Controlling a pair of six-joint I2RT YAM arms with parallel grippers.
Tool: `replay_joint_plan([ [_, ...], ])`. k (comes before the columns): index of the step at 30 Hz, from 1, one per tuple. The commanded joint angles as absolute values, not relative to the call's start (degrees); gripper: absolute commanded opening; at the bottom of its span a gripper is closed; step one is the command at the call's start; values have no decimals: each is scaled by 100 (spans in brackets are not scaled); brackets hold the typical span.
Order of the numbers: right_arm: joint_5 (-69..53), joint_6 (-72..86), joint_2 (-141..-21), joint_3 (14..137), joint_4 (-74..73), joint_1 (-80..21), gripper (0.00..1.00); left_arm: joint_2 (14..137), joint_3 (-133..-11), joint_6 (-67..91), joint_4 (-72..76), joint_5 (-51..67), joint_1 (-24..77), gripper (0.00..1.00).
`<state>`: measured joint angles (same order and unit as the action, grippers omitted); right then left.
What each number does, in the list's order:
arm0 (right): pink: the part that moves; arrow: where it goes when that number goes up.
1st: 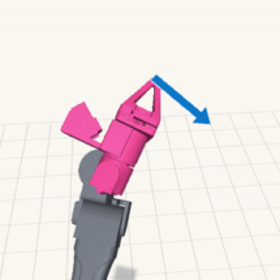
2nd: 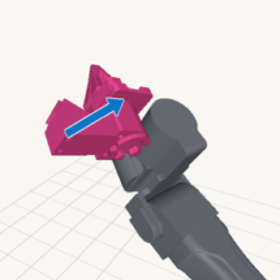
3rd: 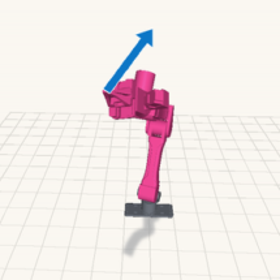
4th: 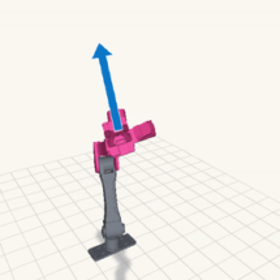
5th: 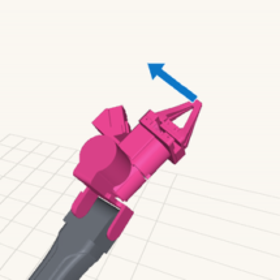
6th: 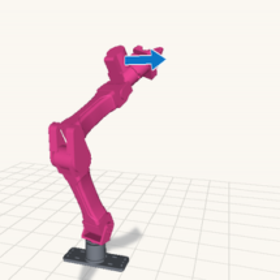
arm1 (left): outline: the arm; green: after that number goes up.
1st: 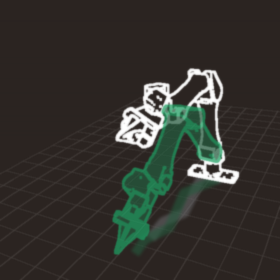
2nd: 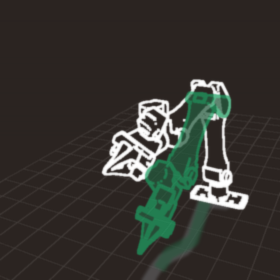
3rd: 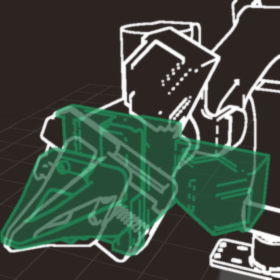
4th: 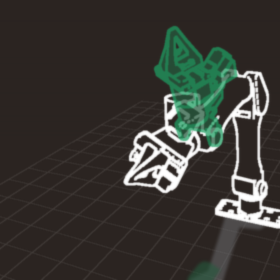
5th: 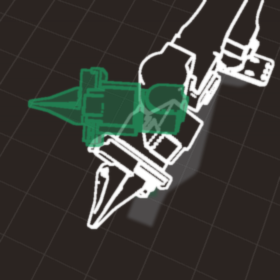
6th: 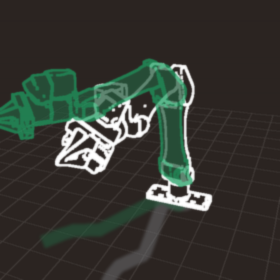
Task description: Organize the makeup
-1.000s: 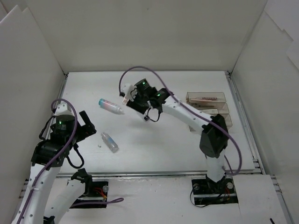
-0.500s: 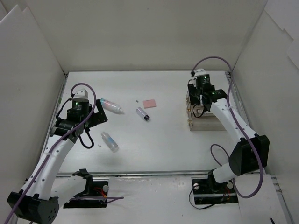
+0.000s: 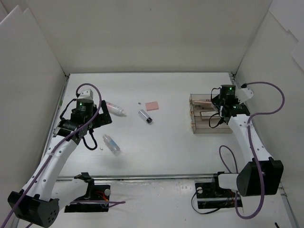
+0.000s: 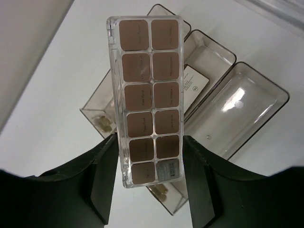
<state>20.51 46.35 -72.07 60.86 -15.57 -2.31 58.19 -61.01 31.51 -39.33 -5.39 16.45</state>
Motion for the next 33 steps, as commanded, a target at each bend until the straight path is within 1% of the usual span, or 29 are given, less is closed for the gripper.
replay_joint_plan([
  [1,2294,6219,-7593,6073,-1222,-71,5,5643,-6293,3111,-3700,-641,1670,97],
  [4,2250,6695,-7971,6135,-1213,-79,5,5573,-6267,3129,-3718,-659,1670,97],
  [5,2241,6776,-8059,6170,-1187,112,5,5546,-6258,3138,-3744,-668,1670,97],
  [8,2119,6978,-8428,6354,-1099,158,5,5484,-6214,3155,-3805,-729,1670,98],
  [17,2083,7391,-9219,6759,-1028,149,13,5388,-6170,3182,-3946,-931,1670,98],
  [21,2066,7541,-9386,6838,-1028,149,21,5396,-6205,3173,-3981,-975,1670,98],
  [22,2031,7550,-9413,6855,-1028,149,25,5396,-6222,3173,-3999,-984,1670,98],
  [23,1961,7567,-9465,6847,-1011,149,27,5405,-6223,3173,-4008,-1010,1670,98],
  [24,1934,7611,-9475,6847,-1011,149,33,5405,-6223,3164,-4017,-1019,1670,98],
  [26,1881,7603,-9483,6847,-1028,141,36,5414,-6240,3155,-4017,-1019,1670,98],
  [30,1802,7437,-9387,6847,-1028,114,50,5458,-6258,3155,-3999,-1020,1670,98],
  [32,1828,7392,-9247,6812,-1028,88,54,5484,-6275,3146,-3990,-1020,1670,98],
  [33,1846,7322,-9194,6777,-1028,79,57,5510,-6284,3146,-3982,-1011,1670,98],
])
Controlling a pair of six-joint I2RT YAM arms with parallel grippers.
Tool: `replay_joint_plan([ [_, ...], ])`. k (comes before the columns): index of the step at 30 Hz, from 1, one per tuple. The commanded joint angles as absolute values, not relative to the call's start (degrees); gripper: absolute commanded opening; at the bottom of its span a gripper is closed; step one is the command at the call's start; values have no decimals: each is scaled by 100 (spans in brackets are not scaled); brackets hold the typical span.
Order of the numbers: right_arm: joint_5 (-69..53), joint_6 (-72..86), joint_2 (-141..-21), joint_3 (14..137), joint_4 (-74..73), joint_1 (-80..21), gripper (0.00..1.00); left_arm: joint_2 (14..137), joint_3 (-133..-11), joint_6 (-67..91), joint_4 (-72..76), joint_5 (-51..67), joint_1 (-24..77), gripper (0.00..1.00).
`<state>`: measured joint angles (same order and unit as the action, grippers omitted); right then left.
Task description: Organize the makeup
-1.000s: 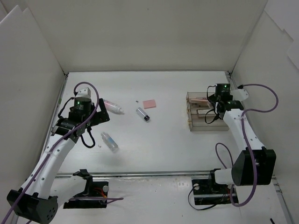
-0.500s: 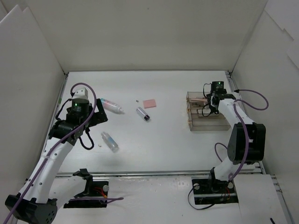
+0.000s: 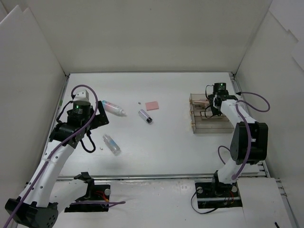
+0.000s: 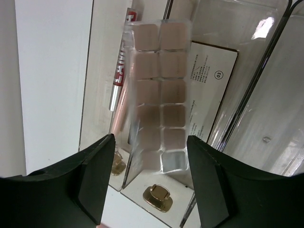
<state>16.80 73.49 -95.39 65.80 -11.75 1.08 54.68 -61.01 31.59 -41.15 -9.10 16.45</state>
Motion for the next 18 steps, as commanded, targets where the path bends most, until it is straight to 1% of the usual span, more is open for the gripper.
replay_joint_plan([
  [1,1872,7304,-9141,6750,-1028,70,59,5511,-6275,3146,-3964,-1011,1670,98],
  [4,1837,7155,-8992,6724,-1028,70,65,5555,-6284,3146,-3920,-976,1670,98],
  [8,1872,6821,-8833,6820,-1028,26,68,5607,-6302,3155,-3885,-932,1670,98],
  [9,1924,6446,-8816,6881,-1028,-243,67,5599,-6293,3155,-3876,-932,1670,98],
  [12,1864,5303,-8938,7381,-906,-640,66,5599,-6293,3164,-3867,-914,1670,98],
  [13,1646,5004,-9078,7522,-801,-720,65,5599,-6284,3155,-3867,-914,1670,98],
  [16,1172,3355,-9481,8250,-703,-1159,65,5572,-6267,3173,-3876,-914,1670,98],
  [18,924,2815,-9781,8533,-721,-1466,67,5546,-6249,3182,-3885,-914,1670,98],
])
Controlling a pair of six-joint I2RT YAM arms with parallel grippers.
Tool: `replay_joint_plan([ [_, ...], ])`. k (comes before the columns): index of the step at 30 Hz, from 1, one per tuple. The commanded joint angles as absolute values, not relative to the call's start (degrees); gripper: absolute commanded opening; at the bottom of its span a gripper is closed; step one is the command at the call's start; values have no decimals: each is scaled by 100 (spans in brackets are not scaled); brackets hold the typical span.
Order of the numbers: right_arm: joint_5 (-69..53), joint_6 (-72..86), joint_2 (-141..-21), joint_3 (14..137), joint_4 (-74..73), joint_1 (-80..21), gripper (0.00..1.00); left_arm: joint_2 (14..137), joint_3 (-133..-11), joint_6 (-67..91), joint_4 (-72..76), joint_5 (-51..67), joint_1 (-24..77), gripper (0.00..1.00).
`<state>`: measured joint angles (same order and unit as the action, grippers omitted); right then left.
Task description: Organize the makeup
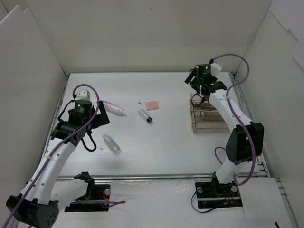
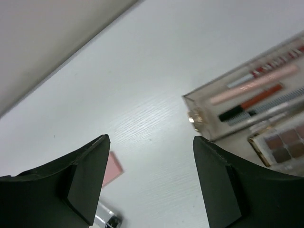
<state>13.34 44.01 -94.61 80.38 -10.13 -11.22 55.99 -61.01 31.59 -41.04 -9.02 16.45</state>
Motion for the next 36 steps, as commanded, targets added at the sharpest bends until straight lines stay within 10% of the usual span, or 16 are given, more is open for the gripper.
replay_joint_plan([
  [1,653,2621,-10043,8760,-729,-1529,68,5528,-6240,3182,-3893,-914,1670,98],
  [12,140,950,-11986,10300,-1397,-2706,98,5247,-6179,3217,-4236,-1090,1670,98],
  [36,44,677,-13614,11733,-2206,-3252,98,4975,-6056,3278,-4544,-1143,1670,98],
])
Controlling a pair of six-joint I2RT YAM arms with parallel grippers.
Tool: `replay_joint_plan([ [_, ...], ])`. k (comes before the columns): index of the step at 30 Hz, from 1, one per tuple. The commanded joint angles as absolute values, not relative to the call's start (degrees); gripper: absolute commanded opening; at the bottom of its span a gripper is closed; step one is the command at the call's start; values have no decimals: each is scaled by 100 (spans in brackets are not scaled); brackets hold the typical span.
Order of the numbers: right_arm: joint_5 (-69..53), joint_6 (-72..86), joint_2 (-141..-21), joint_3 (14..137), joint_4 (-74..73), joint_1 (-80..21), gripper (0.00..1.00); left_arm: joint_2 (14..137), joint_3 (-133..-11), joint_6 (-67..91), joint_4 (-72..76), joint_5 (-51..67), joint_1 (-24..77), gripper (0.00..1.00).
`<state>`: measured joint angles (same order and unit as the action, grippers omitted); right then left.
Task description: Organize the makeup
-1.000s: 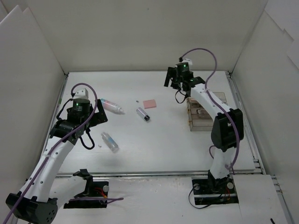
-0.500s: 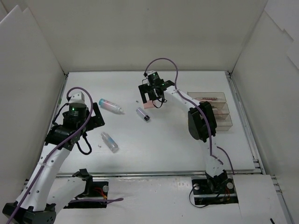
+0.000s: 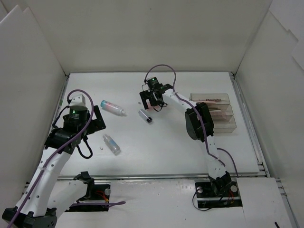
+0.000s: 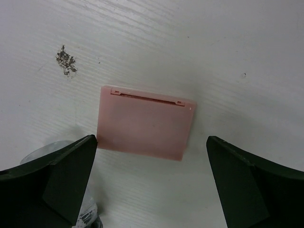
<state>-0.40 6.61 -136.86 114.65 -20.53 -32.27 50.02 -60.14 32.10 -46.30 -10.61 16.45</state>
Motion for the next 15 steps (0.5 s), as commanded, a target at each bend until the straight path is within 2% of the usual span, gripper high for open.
replay_joint_plan([
  [1,44,668,-13649,11733,-2206,-3261,98,4975,-6056,3278,-4535,-1134,1670,98],
  [15,-228,641,-13693,11690,-2241,-3392,98,4975,-6038,3252,-4544,-1160,1670,98],
])
